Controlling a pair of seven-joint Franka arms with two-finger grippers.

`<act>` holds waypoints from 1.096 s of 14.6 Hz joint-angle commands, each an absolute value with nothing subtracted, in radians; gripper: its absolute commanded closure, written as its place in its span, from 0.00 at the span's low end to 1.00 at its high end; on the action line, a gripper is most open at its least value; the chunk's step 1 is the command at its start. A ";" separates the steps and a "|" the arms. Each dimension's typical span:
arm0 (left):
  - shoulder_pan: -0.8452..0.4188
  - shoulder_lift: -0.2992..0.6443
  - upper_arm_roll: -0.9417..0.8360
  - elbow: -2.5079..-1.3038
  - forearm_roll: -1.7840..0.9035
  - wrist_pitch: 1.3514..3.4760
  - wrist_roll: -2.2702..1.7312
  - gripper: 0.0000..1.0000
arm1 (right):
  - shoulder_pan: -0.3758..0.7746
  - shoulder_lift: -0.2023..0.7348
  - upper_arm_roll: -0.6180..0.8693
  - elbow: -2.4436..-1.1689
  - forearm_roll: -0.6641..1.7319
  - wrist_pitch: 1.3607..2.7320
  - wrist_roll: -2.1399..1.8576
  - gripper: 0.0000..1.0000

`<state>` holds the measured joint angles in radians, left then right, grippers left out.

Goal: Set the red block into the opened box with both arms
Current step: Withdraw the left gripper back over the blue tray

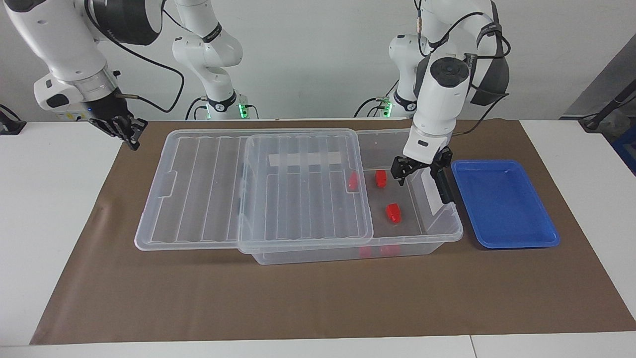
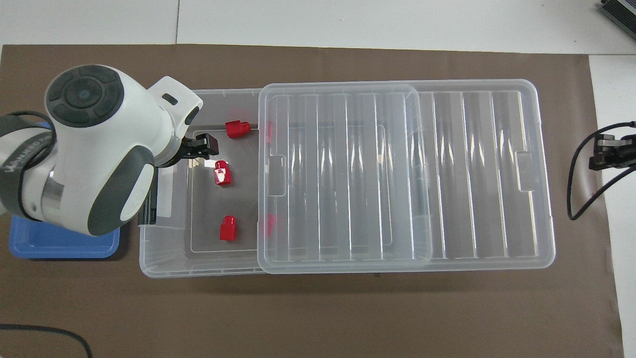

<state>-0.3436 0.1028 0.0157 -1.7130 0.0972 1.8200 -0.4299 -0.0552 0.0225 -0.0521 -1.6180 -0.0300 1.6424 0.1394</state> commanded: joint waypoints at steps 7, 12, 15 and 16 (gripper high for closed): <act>-0.049 -0.110 0.020 -1.805 0.097 1.702 0.139 0.00 | -0.101 0.104 -0.046 -1.716 -0.043 1.891 0.095 1.00; -0.048 -0.107 0.018 -1.805 0.097 1.755 0.133 0.00 | -0.109 0.126 -0.046 -1.779 -0.040 2.011 0.063 1.00; -0.054 -0.110 0.017 -1.807 0.097 1.747 0.138 0.00 | -0.098 0.135 -0.045 -1.798 -0.040 2.020 0.060 1.00; -0.060 -0.109 0.017 -1.807 0.097 1.744 0.137 0.00 | -0.095 0.135 -0.044 -1.798 -0.040 2.016 0.060 1.00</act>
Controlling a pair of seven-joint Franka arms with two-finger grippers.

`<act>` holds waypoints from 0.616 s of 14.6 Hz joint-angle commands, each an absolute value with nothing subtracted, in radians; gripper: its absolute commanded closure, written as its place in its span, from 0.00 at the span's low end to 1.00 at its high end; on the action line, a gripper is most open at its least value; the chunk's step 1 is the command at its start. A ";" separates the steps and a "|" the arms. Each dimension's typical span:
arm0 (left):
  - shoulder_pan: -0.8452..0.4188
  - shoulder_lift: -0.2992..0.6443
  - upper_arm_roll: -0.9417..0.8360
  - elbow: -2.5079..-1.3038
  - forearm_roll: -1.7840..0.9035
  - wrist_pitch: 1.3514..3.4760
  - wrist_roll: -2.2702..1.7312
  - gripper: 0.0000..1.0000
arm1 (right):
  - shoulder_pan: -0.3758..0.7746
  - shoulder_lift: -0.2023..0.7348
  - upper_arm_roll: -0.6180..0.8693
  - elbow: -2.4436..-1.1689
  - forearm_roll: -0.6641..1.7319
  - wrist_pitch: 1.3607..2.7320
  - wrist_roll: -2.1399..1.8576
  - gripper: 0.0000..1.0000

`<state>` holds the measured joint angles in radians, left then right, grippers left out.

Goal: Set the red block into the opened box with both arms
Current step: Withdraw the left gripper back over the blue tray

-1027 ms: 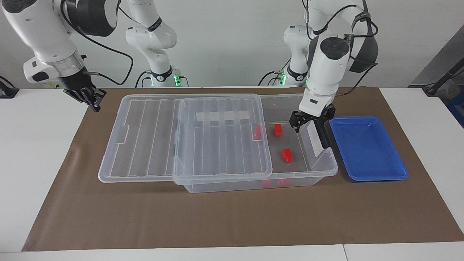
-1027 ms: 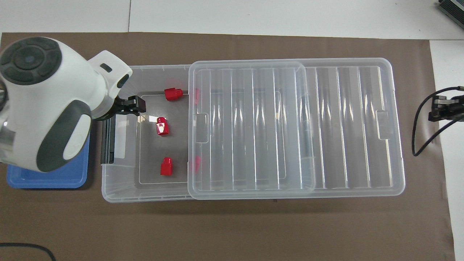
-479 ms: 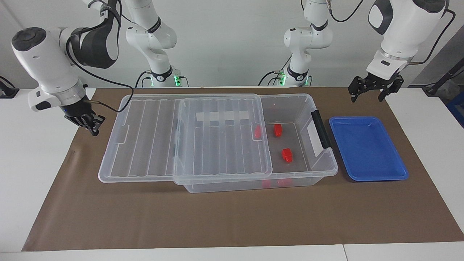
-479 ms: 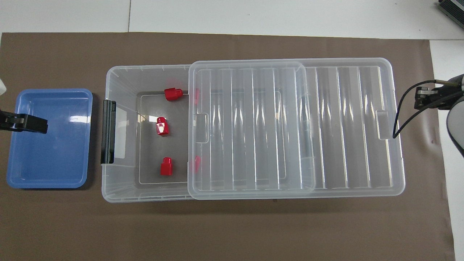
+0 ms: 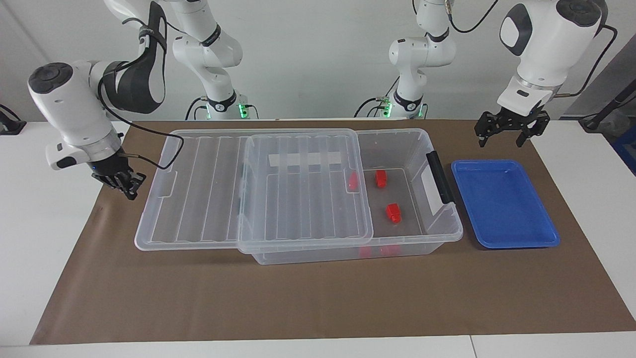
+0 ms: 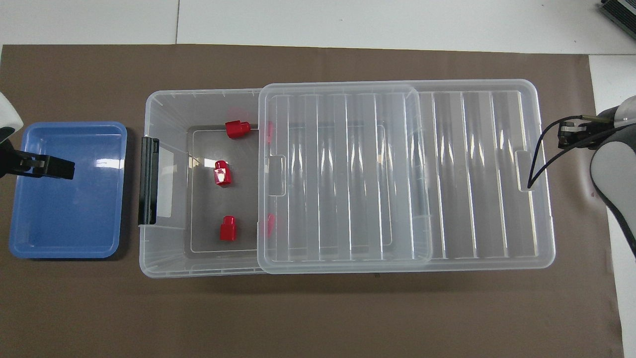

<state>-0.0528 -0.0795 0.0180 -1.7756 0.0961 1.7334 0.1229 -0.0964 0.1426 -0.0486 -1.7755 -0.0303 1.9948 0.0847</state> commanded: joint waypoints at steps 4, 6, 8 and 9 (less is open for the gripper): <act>-0.055 -0.109 0.012 -1.805 0.097 1.752 0.138 0.00 | -0.072 0.130 -0.041 -1.799 -0.031 1.997 0.060 1.00; -0.055 -0.110 0.014 -1.809 0.097 1.744 0.135 0.00 | -0.058 0.127 -0.041 -1.805 -0.029 1.991 0.058 1.00; -0.045 -0.115 0.017 -1.824 0.097 1.756 0.137 0.00 | -0.037 0.126 -0.038 -1.809 -0.026 1.990 0.052 1.00; -0.044 -0.115 0.017 -1.824 0.097 1.756 0.137 0.00 | -0.025 0.124 -0.038 -1.815 -0.025 1.990 0.054 1.00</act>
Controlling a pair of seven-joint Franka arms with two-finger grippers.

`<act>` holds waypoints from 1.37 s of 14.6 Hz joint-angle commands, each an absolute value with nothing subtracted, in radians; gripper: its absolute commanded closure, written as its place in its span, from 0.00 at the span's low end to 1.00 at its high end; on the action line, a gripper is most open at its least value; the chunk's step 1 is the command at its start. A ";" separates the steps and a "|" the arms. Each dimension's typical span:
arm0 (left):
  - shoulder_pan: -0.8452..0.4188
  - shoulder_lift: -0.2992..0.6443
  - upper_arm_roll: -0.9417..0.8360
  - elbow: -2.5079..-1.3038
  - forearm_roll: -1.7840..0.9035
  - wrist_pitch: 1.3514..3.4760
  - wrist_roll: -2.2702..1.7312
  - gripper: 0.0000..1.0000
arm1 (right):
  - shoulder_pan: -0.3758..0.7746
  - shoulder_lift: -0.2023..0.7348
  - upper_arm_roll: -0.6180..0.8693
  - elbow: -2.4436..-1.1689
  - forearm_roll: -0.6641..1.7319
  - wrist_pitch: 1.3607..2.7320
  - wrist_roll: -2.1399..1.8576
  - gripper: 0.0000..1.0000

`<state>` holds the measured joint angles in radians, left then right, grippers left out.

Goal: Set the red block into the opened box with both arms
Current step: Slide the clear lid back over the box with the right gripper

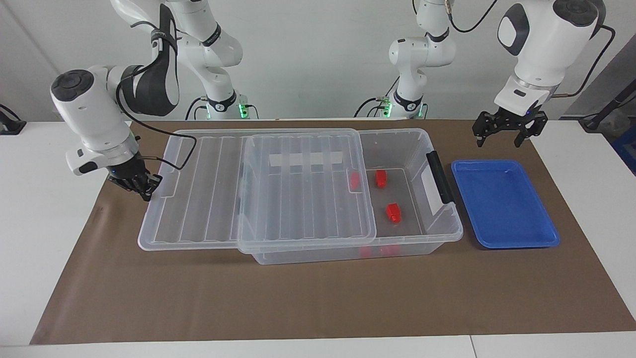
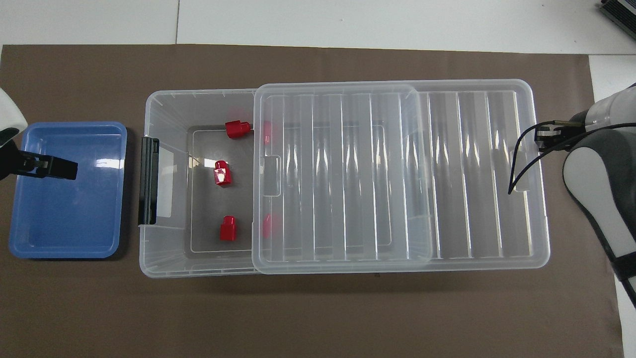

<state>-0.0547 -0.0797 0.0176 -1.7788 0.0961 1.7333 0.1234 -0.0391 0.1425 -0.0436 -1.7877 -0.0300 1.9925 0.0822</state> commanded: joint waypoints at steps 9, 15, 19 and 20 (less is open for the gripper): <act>-0.081 -0.074 0.069 -1.787 0.023 1.703 0.138 0.00 | 0.097 0.117 -0.037 -1.824 -0.021 1.990 0.080 1.00; -0.092 -0.100 0.058 -1.787 0.025 1.710 0.135 0.00 | 0.163 0.115 -0.037 -1.822 -0.021 1.977 0.170 1.00; -0.078 -0.100 0.066 -1.789 0.025 1.710 0.135 0.00 | 0.198 0.115 -0.037 -1.824 -0.005 1.979 0.176 1.00; -0.077 -0.100 0.066 -1.789 0.025 1.710 0.135 0.00 | 0.199 0.115 -0.037 -1.824 0.018 1.979 0.179 1.00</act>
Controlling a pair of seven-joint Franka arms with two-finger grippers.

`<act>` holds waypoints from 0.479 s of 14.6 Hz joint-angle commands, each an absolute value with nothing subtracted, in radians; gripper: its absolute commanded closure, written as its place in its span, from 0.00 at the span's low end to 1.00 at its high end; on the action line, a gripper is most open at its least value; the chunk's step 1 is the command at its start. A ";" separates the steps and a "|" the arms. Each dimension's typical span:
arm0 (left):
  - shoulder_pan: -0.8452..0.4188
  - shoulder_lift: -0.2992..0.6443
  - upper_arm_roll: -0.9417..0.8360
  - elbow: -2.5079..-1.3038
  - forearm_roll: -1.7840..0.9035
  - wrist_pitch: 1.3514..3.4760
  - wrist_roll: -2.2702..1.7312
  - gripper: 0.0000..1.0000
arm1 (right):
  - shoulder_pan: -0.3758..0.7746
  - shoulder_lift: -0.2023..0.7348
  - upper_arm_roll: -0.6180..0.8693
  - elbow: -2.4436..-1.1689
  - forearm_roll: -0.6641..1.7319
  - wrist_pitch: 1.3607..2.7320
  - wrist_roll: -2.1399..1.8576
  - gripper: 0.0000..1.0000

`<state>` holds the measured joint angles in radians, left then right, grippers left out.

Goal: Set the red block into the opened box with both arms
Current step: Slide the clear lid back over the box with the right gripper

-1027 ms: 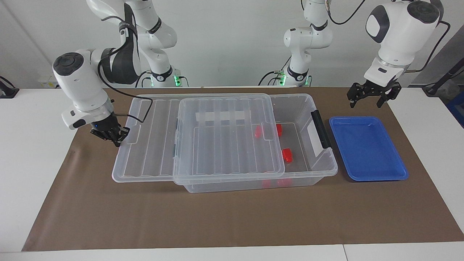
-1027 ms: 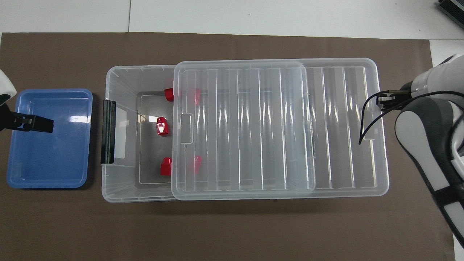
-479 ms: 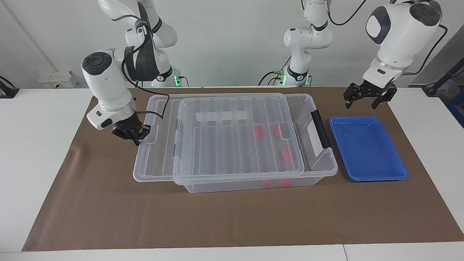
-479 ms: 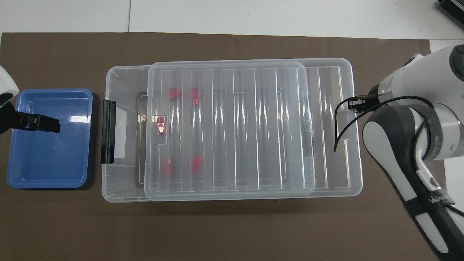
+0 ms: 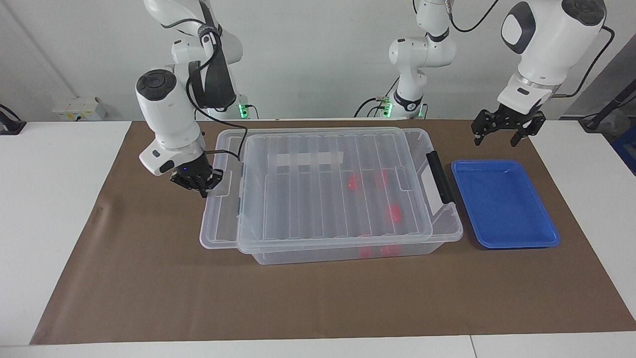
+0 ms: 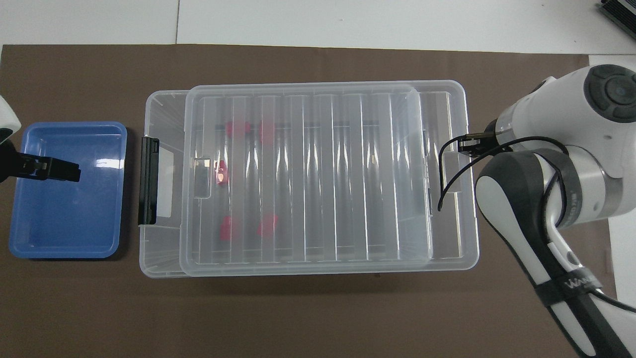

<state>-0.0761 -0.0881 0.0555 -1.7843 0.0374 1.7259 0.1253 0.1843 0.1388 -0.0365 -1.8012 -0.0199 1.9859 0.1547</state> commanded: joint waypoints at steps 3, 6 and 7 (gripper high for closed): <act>-0.075 -0.100 0.066 -1.789 0.025 1.710 0.135 0.00 | 0.210 0.114 -0.037 -1.825 0.029 1.980 0.181 1.00; -0.077 -0.100 0.066 -1.789 0.025 1.710 0.135 0.00 | 0.232 0.097 -0.037 -1.862 0.029 1.994 0.212 1.00; -0.075 -0.100 0.066 -1.789 0.025 1.710 0.135 0.00 | 0.233 0.094 -0.035 -1.867 0.029 1.997 0.215 1.00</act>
